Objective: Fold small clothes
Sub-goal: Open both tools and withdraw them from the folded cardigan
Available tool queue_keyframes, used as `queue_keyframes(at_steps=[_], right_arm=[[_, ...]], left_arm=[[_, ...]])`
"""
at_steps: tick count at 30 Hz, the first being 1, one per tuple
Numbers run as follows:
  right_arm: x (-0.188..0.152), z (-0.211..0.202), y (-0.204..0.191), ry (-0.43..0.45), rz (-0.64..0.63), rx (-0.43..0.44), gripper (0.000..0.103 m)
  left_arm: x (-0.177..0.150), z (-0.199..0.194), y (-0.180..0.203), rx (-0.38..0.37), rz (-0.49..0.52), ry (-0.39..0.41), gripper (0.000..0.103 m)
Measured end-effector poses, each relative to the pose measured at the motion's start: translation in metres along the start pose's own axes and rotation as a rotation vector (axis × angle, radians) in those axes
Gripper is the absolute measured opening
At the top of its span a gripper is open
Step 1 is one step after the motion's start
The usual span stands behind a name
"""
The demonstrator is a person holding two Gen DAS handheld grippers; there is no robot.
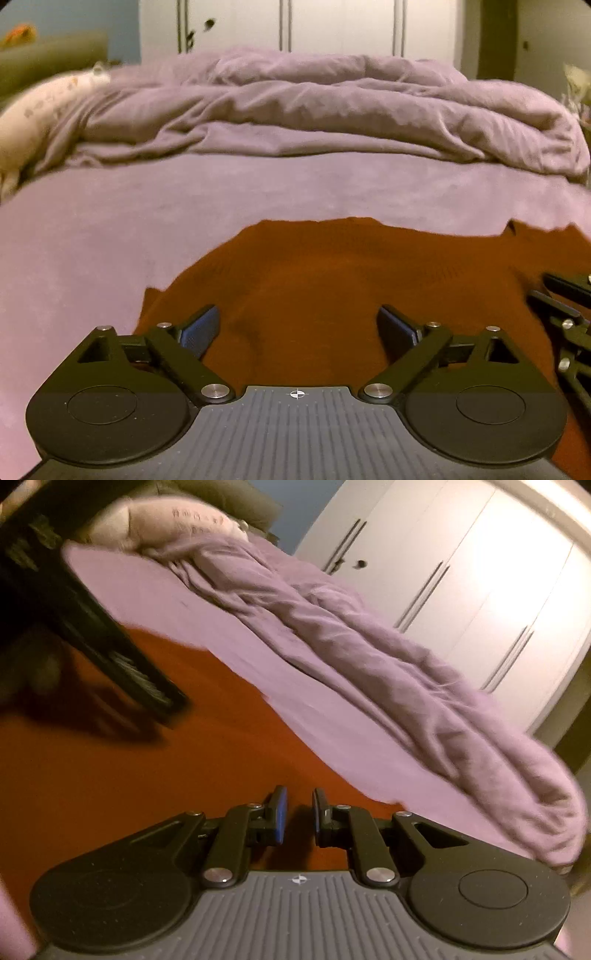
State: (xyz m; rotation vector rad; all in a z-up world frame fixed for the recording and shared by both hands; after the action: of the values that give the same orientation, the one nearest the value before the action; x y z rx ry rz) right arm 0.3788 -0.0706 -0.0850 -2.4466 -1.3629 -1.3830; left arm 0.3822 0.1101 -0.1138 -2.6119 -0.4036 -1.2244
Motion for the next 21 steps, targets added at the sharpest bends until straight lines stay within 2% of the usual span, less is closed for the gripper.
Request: queue_keyframes(at_steps=[5, 7, 11, 13, 15, 18, 21], right_arm=[[-0.047, 0.000, 0.064, -0.139, 0.143, -0.191, 0.014], [-0.061, -0.010, 0.088, -0.154, 0.252, -0.215, 0.014], [-0.075, -0.034, 0.106, -0.210, 0.298, -0.313, 0.014], [-0.079, -0.054, 0.109, -0.212, 0.384, -0.304, 0.014], [-0.078, -0.081, 0.103, -0.178, 0.474, -0.289, 0.014], [-0.082, -0.122, 0.084, -0.120, 0.573, -0.202, 0.014], [-0.094, -0.137, 0.063, -0.183, 0.551, -0.182, 0.016]], left_arm=[[0.001, 0.003, -0.023, -0.037, -0.082, -0.040, 0.097], [0.001, 0.001, -0.029, -0.047, -0.089, -0.058, 0.097], [-0.005, -0.022, -0.043, -0.030, -0.069, -0.092, 0.096], [-0.012, -0.041, -0.056, -0.022, -0.078, -0.090, 0.096], [-0.024, -0.058, -0.071, -0.023, -0.083, -0.099, 0.096], [-0.047, -0.076, -0.089, -0.033, -0.114, -0.113, 0.096], [-0.065, -0.083, -0.100, -0.043, -0.156, -0.151, 0.098]])
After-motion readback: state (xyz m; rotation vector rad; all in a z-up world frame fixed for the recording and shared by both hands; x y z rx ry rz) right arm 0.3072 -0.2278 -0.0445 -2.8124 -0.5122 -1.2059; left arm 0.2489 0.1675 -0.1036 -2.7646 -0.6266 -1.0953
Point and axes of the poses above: each gripper's, at about its wrist camera, not at the fingertips, and z roughly the way its jaws point, y to its right, x to its top, the point moved 3 cm from there along z, roughly the way its jaws point, and after that the axes turned 11 degrees about x, right-handed, at the moved point
